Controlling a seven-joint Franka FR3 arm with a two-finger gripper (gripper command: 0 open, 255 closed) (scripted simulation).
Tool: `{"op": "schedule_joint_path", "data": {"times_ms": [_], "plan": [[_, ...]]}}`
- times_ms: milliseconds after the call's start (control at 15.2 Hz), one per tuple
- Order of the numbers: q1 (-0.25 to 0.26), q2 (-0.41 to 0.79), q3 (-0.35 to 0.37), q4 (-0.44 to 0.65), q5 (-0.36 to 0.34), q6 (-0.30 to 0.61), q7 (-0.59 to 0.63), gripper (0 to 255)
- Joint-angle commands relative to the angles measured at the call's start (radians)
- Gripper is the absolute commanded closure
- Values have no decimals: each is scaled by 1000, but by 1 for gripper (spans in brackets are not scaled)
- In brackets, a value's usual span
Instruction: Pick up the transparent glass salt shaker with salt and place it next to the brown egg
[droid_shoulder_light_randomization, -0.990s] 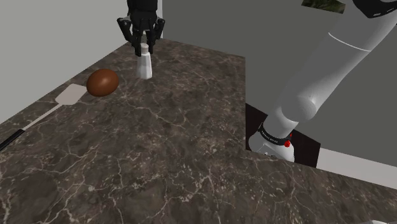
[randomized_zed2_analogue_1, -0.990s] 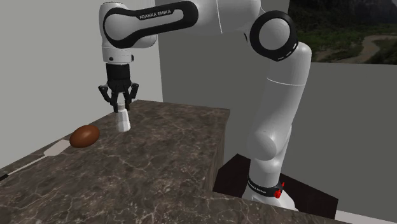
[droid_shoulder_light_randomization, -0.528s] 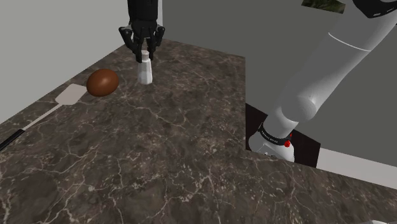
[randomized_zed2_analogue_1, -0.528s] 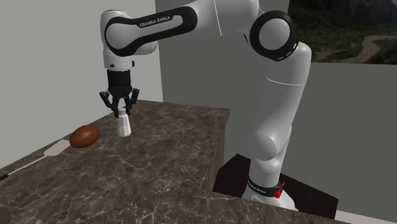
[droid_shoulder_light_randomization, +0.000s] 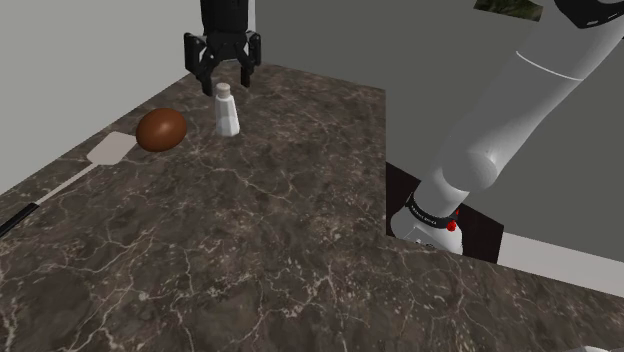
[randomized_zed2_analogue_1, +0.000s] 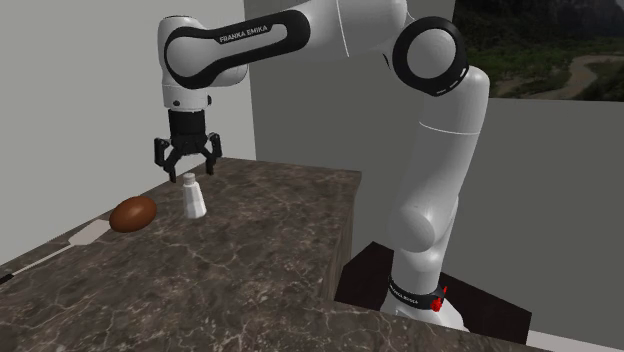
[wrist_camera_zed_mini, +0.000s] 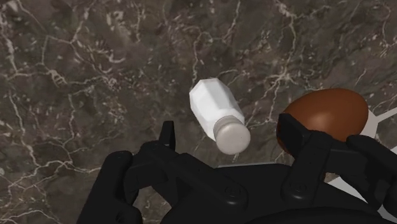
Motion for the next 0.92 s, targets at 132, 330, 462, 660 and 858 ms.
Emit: {"op": "schedule_joint_path", "data": {"times_ms": [132, 330, 462, 660, 858], "plan": [[-1, -3, -2, 30, 1, -33, 0, 0], [-5, -4, -6, 123, -1, -127, 1, 0], [-5, -4, -6, 123, -1, -127, 1, 0], [-5, -4, -6, 123, -1, -127, 1, 0], [-5, -4, -6, 123, -1, -127, 1, 0]]}}
